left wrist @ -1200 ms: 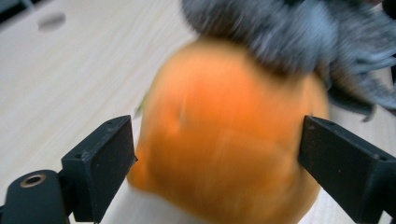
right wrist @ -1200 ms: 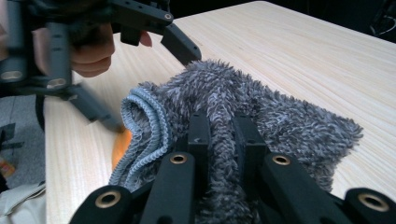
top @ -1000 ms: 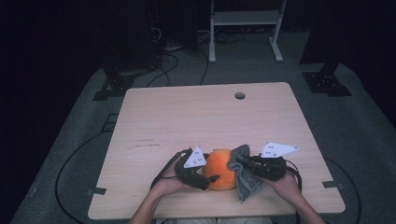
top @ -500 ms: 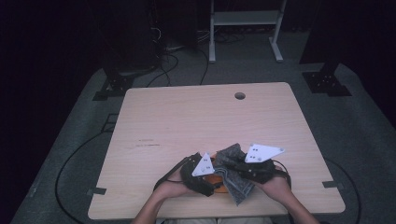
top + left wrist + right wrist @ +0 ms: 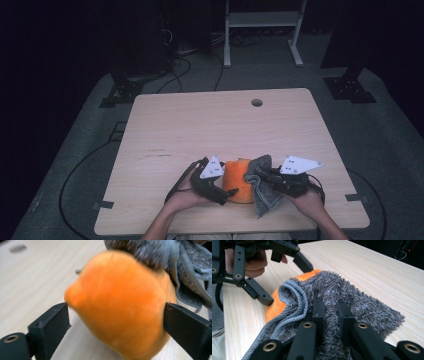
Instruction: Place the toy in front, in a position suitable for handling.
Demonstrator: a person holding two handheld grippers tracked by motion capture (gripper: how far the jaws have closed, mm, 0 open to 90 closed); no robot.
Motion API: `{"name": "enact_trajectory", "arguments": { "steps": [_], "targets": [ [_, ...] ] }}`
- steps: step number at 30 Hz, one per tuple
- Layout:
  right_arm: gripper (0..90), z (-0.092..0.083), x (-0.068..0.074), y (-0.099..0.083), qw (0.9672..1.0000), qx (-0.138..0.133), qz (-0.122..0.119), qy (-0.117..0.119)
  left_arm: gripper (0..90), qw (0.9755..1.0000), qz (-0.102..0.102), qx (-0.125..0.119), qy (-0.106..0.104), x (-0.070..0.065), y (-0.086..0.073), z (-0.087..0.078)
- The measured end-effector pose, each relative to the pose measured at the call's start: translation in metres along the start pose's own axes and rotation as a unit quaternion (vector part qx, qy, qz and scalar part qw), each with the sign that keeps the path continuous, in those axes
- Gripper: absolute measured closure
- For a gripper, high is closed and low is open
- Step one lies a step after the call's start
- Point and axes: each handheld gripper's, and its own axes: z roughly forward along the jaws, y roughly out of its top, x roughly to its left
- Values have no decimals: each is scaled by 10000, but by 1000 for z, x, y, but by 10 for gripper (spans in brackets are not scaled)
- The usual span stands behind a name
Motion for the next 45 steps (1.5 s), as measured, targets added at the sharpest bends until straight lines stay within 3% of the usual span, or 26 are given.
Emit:
{"name": "enact_trajectory", "arguments": {
  "steps": [3,6,7,9,11,13,14,15,16,18,20,21,22,23,25,27,28,31,33,36,38,41,42,43,44,45],
  "targets": [
    [789,-2,-2,-1,10000,79,-19,-40,224,9999,5,-118,-113,-2,-2,2],
    [790,-7,-5,4,9999,145,4,-81,244,9998,123,-170,-39,-6,1,0],
    [792,-12,0,13,9998,65,-122,-161,246,9996,270,-128,14,-10,3,0],
    [792,-13,3,19,9998,-31,-150,-104,247,9993,341,-121,47,-12,4,0],
    [791,-8,13,36,9991,-136,-384,77,254,9975,683,-9,169,-19,6,1],
    [791,-6,14,39,9991,-85,-408,95,255,9940,1063,122,214,-25,5,1],
    [790,-2,13,40,9990,31,-449,74,255,9939,1070,130,221,-26,4,1],
    [790,6,6,35,9991,236,-356,-14,218,9950,973,106,193,-24,4,0],
    [791,7,4,33,9995,205,-241,2,188,9976,686,42,123,-18,5,-1],
    [791,8,4,29,9998,116,-139,-21,101,9994,343,37,97,-12,6,0],
    [791,8,6,29,9999,61,-96,55,80,9995,319,74,46,-11,7,1],
    [790,10,15,28,9996,-21,-205,180,90,9992,381,124,21,-12,7,3],
    [790,10,15,28,9996,-21,-205,180,90,9987,481,192,8,-15,6,5],
    [790,12,20,26,9994,1,-292,197,160,9974,683,242,46,-18,4,4],
    [790,11,19,24,9994,-6,-305,183,196,9975,671,205,18,-18,4,4],
    [788,5,9,18,9998,-7,-140,103,239,9974,689,184,44,-18,2,2],
    [788,5,9,18,9998,-7,-140,103,239,9976,665,182,44,-18,2,2],
    [788,-3,-5,6,9998,50,172,2,230,9983,570,132,-15,-16,1,2],
    [788,-7,-9,-2,9994,16,350,-36,175,9992,361,16,-155,-13,3,1],
    [789,-10,-8,-2,9991,-24,409,-53,141,9988,-105,-378,-284,-10,7,0],
    [787,-10,-4,2,9995,9,300,28,215,9990,-112,-370,-208,-11,8,1],
    [788,-12,0,12,9997,1,202,156,253,9992,96,-373,-105,-15,8,0],
    [787,-11,2,16,9996,-28,181,211,265,9990,271,-342,-52,-17,9,0],
    [787,-7,11,25,9996,-79,-21,278,279,9971,705,-256,115,-23,9,0],
    [787,-5,14,27,9995,-71,-74,292,285,9971,705,-256,115,-23,9,0],
    [787,-2,17,29,9994,-35,-132,321,286,9940,1057,-166,245,-26,8,0]
  ]
}}
